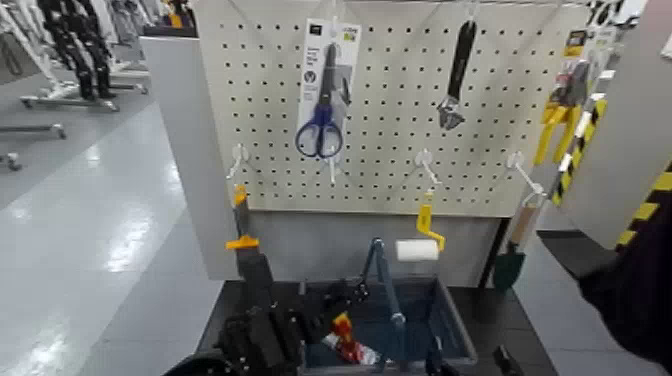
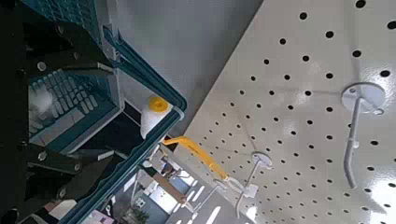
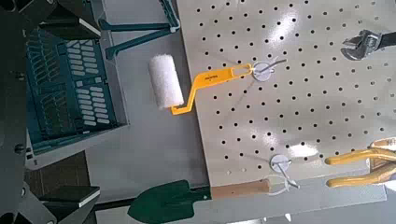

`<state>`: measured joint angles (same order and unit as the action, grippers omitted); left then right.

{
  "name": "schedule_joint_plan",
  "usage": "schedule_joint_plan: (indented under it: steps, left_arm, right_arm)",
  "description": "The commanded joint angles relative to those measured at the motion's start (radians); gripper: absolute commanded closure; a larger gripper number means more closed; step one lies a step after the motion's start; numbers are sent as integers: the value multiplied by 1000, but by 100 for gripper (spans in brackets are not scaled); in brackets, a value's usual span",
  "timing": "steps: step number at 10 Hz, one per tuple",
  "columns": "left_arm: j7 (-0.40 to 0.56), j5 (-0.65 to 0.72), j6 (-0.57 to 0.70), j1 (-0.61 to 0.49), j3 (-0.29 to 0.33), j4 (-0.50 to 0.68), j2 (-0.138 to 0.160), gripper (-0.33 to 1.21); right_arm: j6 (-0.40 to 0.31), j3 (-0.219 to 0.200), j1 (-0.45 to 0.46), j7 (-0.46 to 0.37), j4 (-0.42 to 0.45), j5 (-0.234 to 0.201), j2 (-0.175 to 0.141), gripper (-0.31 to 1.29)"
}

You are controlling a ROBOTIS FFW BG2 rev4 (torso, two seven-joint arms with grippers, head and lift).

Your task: Put the red screwdriver into the crate.

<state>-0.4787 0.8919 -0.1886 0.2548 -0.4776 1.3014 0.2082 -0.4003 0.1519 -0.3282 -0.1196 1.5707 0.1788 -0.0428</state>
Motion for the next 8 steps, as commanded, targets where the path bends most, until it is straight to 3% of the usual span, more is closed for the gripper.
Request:
schedule_joint_plan:
  steps: [1, 3, 8]
  left_arm:
    - [29, 28, 70, -16, -6, 16, -1, 17]
    - [48, -30, 72, -28, 37, 65, 0, 17]
    - [150, -370, 189, -146, 168, 222, 0, 15]
  right_arm:
    - [0, 0, -2, 0, 0, 1, 0, 13]
    - [0, 0, -2, 0, 0, 2, 0, 13]
    - [-12, -6, -5, 0, 0, 2, 6, 13]
